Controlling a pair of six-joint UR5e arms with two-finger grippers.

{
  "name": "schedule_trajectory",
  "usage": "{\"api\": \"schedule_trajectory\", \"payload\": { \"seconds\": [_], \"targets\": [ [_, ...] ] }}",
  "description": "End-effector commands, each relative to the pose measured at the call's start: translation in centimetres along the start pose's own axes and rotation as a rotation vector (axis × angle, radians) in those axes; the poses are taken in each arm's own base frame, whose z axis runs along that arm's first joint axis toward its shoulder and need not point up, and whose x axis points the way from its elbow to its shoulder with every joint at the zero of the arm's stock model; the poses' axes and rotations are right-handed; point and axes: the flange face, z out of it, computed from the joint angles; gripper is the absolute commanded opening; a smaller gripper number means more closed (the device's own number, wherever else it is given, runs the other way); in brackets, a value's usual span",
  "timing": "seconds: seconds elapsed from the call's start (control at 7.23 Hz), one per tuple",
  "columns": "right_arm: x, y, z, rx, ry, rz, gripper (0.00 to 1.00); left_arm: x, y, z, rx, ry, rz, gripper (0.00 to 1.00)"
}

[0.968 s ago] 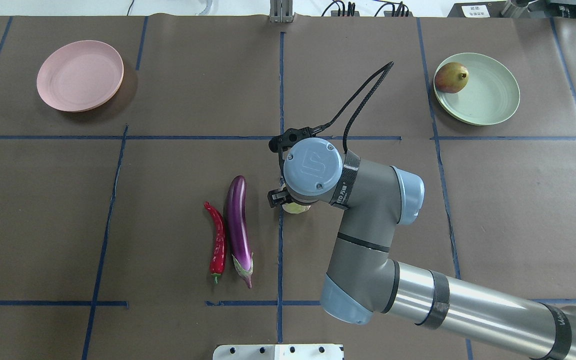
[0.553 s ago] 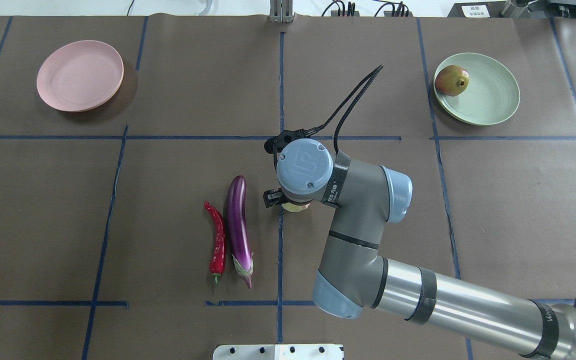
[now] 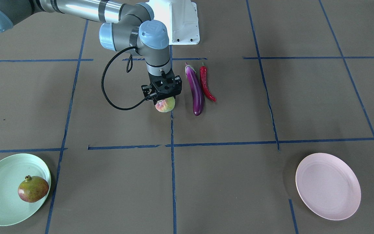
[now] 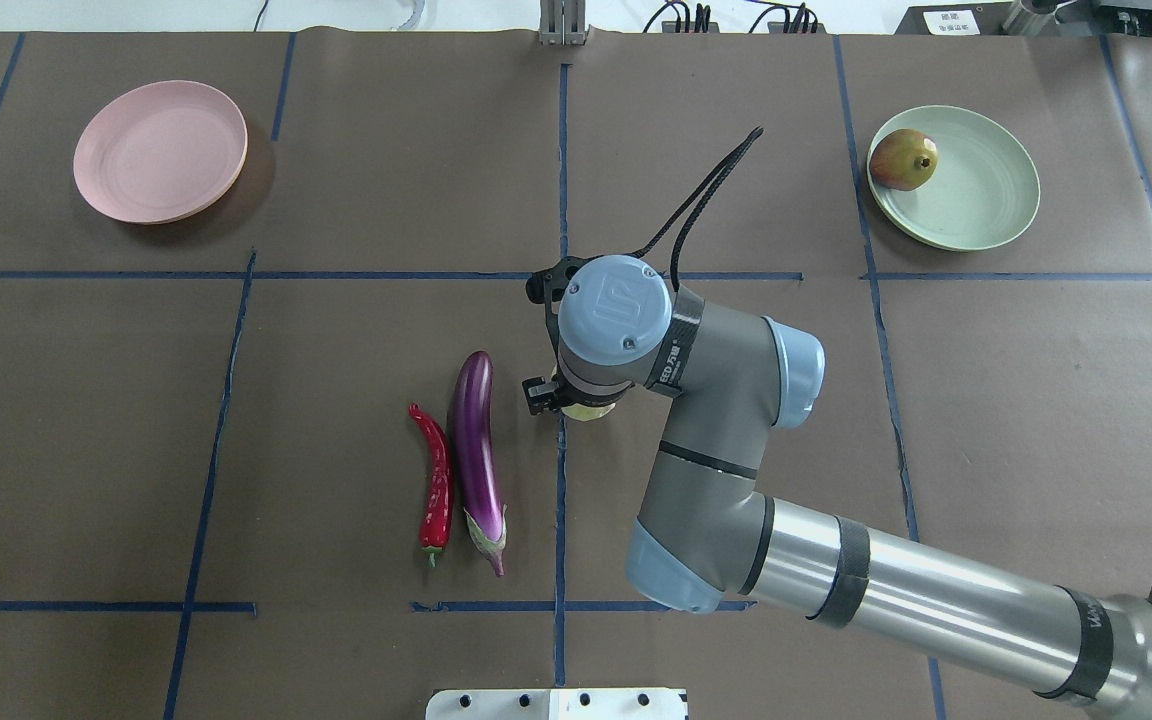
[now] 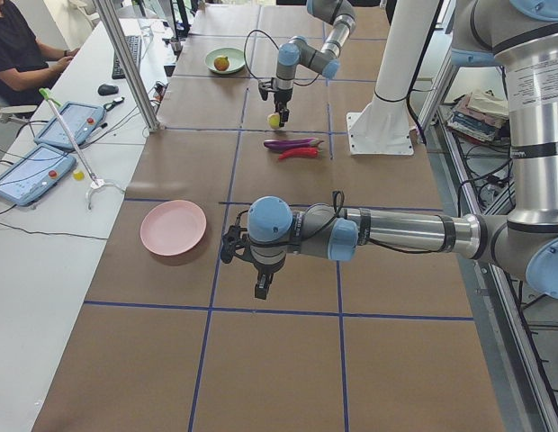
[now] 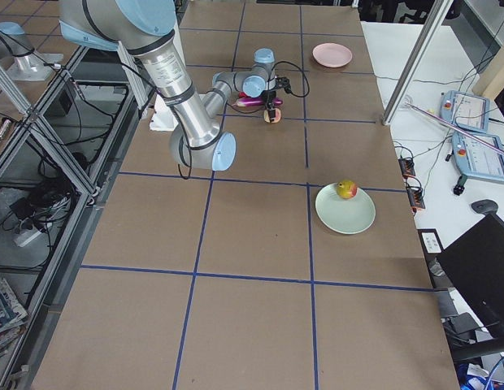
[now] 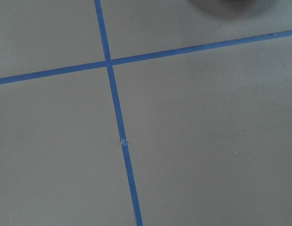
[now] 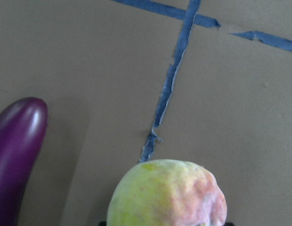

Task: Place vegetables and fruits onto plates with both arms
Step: 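Move the right gripper back and grasp the pale peach, then carry the peach with the right gripper onto the green plate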

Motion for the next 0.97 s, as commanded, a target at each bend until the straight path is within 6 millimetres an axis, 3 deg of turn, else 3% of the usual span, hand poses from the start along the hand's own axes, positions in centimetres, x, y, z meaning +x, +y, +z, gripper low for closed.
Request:
{"api": "schedule_trajectory", "payload": {
  "seconds": [0.0, 0.14, 0.28, 0.41, 0.69, 0.83],
  "targets": [
    [6.3, -2.0, -4.9, -0.008, -0.06, 0.056, 0.0, 0.0, 0.0, 0.0, 0.0, 0.0, 0.001, 1.0],
    [12.7, -2.9, -6.4, 0.025, -0.035, 0.103, 0.0, 0.0, -0.1, 0.0, 0.001, 0.0, 0.003, 1.0],
    [17.3, -5.7, -7.9, 0.066, 0.015, 0.057, 0.0, 0.1, -0.1, -0.1, 0.002, 0.001, 0.002, 1.0],
    [26.1, -7.9, -7.9, 0.072, 0.107, 0.024, 0.0, 0.1, -0.1, -0.1, 0.002, 0.001, -0.002, 1.0],
    [40.2, -12.8, -8.3, 0.035, 0.183, 0.1, 0.0, 0.7, -0.2, -0.1, 0.005, 0.043, -0.048, 1.0],
    [46.1, -14.1, -9.4, 0.036, 0.161, 0.021, 0.0, 0.7, -0.2, -0.1, 0.005, 0.043, -0.05, 1.0]
  ]
}}
